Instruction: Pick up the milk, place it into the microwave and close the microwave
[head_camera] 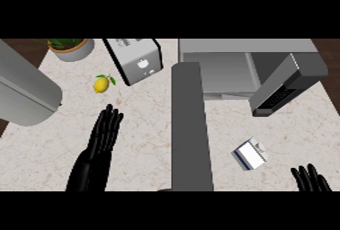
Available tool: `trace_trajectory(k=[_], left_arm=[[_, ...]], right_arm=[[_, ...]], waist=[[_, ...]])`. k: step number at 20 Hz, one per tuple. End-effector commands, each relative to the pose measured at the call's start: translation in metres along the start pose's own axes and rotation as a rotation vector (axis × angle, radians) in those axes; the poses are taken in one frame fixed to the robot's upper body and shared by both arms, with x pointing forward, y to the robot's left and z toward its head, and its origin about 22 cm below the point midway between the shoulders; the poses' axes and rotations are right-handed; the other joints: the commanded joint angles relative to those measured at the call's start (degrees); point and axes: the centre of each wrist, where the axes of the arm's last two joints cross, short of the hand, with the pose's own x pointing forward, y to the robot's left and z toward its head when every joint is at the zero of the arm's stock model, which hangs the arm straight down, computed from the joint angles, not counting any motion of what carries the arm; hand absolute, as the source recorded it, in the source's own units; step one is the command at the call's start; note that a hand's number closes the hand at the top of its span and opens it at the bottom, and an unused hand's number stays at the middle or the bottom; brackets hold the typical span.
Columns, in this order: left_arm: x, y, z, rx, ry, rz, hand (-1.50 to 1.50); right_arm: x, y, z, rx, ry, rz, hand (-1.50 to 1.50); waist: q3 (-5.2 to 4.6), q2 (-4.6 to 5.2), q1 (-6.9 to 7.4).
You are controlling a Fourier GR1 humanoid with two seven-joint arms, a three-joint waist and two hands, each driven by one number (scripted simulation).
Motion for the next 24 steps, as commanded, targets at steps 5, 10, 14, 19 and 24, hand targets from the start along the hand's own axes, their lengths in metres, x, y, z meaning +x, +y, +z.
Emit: trace_trajectory(k=[5,10,14,19,24], left_arm=[[-0.006,-0.017,0.010,0.015,0.018,-0.005,-1.50],[-0.026,-0.014,0.036,0.012,0.016,0.016,-1.50],[-0.012,-0.025,0.028,0.000,0.022,0.035,-1.50],[-0.023,0.001,0.042,-0.004,0.033,0.046,-1.50],[-0.018,0.019,0.040,-0.011,0.032,0.052,-1.50]], right_arm=[[-0.032,-0.011,0.012,-0.043,0.004,0.041,-1.50],[-0.064,-0.026,0.003,-0.088,0.017,0.049,-1.50],[-0.088,-0.010,-0.010,-0.079,0.022,0.079,-1.50],[-0.127,-0.013,-0.025,-0.091,0.034,0.083,-1.50],[-0.145,-0.032,-0.042,-0.131,0.036,0.145,-1.50]], waist=[[-0.01,0.07,0.21],[-0.01,0.09,0.43],[0.00,0.09,0.43],[0.00,0.13,0.60],[0.00,0.14,0.65]])
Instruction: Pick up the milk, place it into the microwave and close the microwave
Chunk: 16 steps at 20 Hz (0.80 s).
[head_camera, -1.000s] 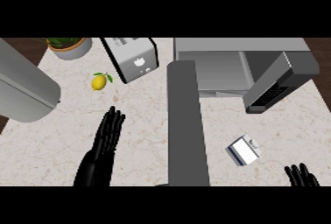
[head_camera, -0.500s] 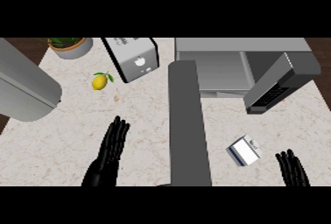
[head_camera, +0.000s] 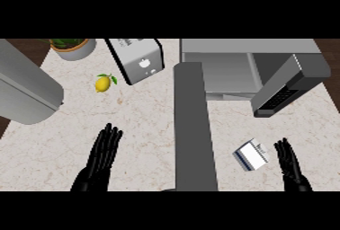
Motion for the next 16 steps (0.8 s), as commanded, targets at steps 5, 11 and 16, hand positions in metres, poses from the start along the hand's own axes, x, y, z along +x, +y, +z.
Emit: trace_trajectory(k=[5,11,16], left_arm=[[0.008,0.016,0.020,0.024,0.021,-0.008,-1.50],[0.014,0.057,0.023,0.032,0.012,-0.002,-1.50],[0.031,0.071,0.015,0.002,0.020,-0.008,-1.50]], right_arm=[[-0.031,0.013,-0.029,-0.047,0.002,0.075,-1.50],[-0.065,0.013,-0.030,-0.034,0.011,0.096,-1.50],[-0.073,-0.009,-0.053,-0.112,-0.019,0.087,1.50]], waist=[[-0.01,-0.02,0.11],[0.01,0.01,0.21],[0.03,0.05,0.36]])
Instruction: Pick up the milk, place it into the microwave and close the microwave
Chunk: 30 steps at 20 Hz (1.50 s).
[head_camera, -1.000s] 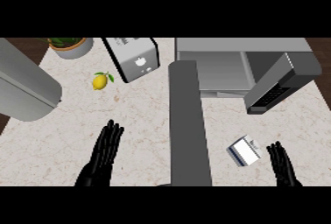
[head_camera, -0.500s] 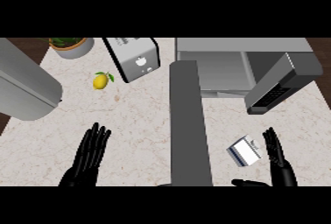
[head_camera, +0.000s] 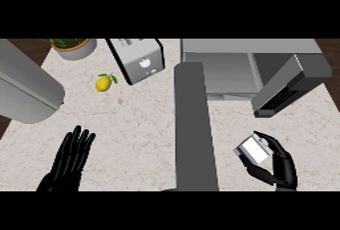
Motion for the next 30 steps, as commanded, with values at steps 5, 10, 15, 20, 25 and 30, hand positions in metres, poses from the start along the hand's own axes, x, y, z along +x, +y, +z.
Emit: trace_trajectory(k=[5,10,15,20,25,30], left_arm=[[0.011,0.008,-0.004,0.004,0.007,0.034,-1.50],[-0.006,0.005,0.016,-0.010,0.006,0.002,-1.50],[0.006,0.021,0.026,-0.010,0.002,0.007,-1.50],[0.004,0.025,0.010,-0.013,-0.003,0.012,-1.50],[0.002,0.027,0.013,0.004,-0.010,0.012,-1.50],[0.016,0.041,0.023,-0.001,0.017,0.009,-1.50]], right_arm=[[-0.009,-0.013,-0.010,-0.021,-0.015,0.138,1.50],[-0.022,0.000,-0.003,-0.102,0.052,0.172,1.50],[-0.022,0.000,-0.012,-0.078,0.067,0.304,1.50],[-0.011,0.039,-0.046,-0.056,-0.043,0.072,1.50],[-0.012,0.053,-0.037,-0.033,-0.089,-0.002,1.50],[0.008,0.081,-0.061,-0.029,-0.117,-0.026,1.50]], waist=[[0.01,0.00,-0.06],[0.06,0.13,0.40],[0.11,0.25,1.10],[0.09,0.21,0.61],[0.06,0.12,0.37],[-0.03,-0.23,-0.15]])
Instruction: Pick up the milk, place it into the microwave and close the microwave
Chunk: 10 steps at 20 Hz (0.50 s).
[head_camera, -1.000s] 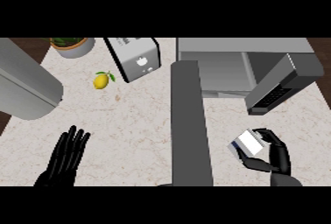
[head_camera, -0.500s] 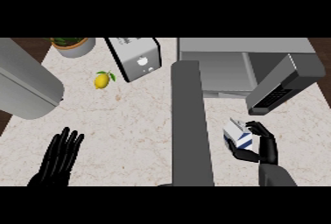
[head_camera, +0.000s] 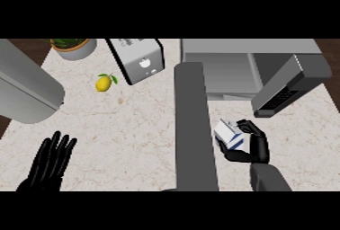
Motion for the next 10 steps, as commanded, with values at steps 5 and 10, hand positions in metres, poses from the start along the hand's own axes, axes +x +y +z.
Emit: trace_trajectory(k=[5,10], left_arm=[[-0.030,0.012,0.031,0.013,0.022,0.017,-1.50],[-0.006,0.013,0.005,0.019,0.032,-0.003,-1.50]], right_arm=[[0.026,0.026,-0.011,-0.011,-0.103,0.014,1.50],[0.052,0.038,-0.053,-0.084,-0.089,0.085,1.50]], waist=[[-0.01,-0.13,-0.27],[0.02,-0.01,-0.25]])
